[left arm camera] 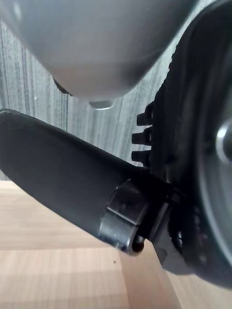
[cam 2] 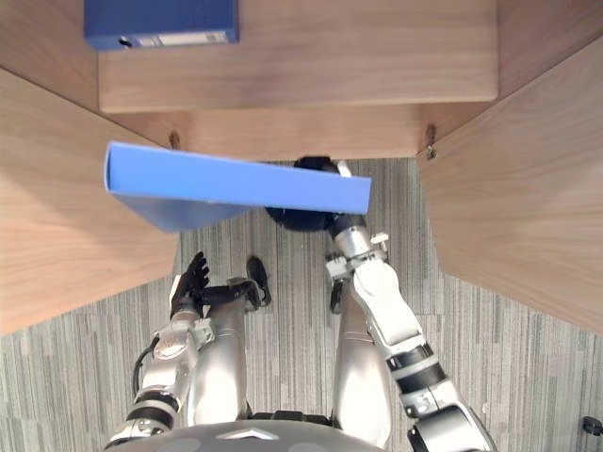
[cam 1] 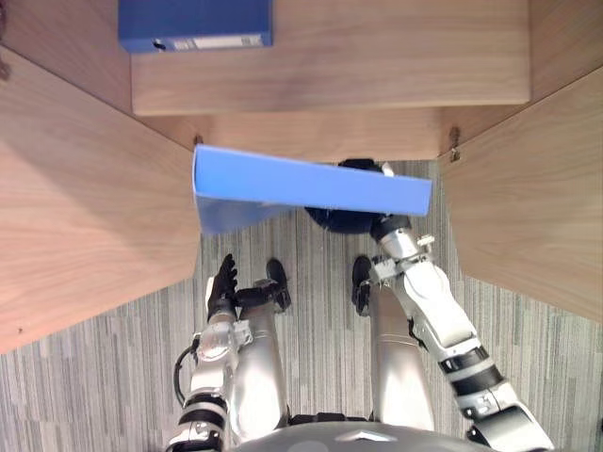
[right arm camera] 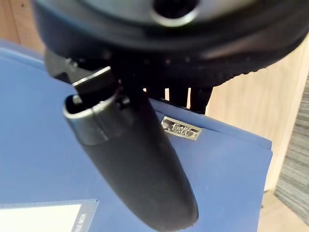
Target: Walk over to the cabinet, pick up the folder, carry it to the office cabinet, place the folder inside the office cabinet, then close the office cabinet door
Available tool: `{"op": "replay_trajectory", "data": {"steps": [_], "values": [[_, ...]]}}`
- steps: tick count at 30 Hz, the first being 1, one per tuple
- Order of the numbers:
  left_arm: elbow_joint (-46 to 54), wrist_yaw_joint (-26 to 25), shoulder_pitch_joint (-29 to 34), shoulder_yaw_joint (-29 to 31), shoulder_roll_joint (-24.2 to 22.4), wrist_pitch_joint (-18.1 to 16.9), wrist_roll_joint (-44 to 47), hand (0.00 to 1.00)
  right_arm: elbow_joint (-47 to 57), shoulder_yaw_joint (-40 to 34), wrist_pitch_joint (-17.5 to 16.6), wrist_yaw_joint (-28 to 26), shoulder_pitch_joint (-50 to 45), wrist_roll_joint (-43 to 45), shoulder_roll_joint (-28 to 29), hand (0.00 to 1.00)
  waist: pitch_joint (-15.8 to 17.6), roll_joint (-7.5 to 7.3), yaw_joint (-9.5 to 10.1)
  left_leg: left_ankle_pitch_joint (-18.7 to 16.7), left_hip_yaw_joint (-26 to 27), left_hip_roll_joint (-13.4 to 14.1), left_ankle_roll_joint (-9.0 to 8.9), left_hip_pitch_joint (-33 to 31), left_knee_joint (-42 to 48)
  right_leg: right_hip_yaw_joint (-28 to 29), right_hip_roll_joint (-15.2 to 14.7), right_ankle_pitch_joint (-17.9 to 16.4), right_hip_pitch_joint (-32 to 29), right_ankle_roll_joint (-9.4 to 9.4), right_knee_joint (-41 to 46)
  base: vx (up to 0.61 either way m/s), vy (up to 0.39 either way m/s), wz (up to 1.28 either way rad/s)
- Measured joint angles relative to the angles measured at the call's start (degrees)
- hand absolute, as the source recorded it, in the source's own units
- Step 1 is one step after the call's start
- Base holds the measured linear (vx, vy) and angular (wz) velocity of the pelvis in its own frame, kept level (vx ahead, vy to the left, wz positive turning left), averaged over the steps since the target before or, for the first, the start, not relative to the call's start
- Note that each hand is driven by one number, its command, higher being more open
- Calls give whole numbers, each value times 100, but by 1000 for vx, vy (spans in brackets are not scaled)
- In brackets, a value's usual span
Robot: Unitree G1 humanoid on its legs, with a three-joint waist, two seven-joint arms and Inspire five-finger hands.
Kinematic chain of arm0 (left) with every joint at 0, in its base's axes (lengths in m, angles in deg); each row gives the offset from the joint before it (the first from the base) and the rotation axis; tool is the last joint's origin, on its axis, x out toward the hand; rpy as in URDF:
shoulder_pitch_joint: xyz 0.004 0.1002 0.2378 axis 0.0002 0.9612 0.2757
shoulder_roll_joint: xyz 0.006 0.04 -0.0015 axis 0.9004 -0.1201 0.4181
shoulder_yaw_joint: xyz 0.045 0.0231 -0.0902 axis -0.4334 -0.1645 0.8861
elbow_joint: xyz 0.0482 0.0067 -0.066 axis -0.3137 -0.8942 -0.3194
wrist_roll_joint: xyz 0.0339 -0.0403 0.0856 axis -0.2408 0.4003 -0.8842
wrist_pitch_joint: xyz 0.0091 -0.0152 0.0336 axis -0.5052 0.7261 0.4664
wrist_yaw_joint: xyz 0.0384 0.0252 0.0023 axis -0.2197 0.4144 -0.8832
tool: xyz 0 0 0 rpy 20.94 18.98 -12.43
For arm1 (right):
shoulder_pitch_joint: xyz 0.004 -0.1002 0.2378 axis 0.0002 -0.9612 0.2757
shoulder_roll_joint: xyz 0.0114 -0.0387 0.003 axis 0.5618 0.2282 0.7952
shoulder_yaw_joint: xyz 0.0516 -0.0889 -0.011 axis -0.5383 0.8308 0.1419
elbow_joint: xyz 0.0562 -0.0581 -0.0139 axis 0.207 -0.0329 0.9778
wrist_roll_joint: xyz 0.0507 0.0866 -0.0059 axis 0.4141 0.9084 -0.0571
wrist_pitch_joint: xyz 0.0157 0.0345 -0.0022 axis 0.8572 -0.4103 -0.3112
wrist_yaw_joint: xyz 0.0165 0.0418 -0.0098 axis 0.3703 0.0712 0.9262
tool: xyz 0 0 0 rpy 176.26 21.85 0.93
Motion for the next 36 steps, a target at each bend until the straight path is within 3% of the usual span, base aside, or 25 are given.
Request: {"op": "replay_trajectory", "data": {"steps": [6,12,19,36], "values": [[398,-108,-438,11,8,-34,106,100,-351,-820,-27,388,1152,1316,13,0,193,-15,79,4,-167,-2,5,-987,469,-30,-69,-74,-977,-27,563,-53,1,8],[708,-117,-446,1,-33,-83,254,100,-589,-1341,-239,723,1747,2471,-9,0,204,-14,139,31,-208,-20,7,-1369,560,-46,-101,-88,-1350,-31,702,9,29,4],[854,-175,-440,5,-118,-122,327,100,-593,-1531,-519,894,2319,3620,-4,0,204,-15,150,109,-307,-102,-16,-1555,551,-127,-186,-142,-1519,-62,814,13,46,9],[1033,-218,-436,-50,-122,-128,328,100,-1428,-1725,-544,933,3319,5308,-77,0,192,-13,149,335,-482,-205,-72,-1825,444,-313,-297,-163,-1739,-93,903,-15,45,7]]}}
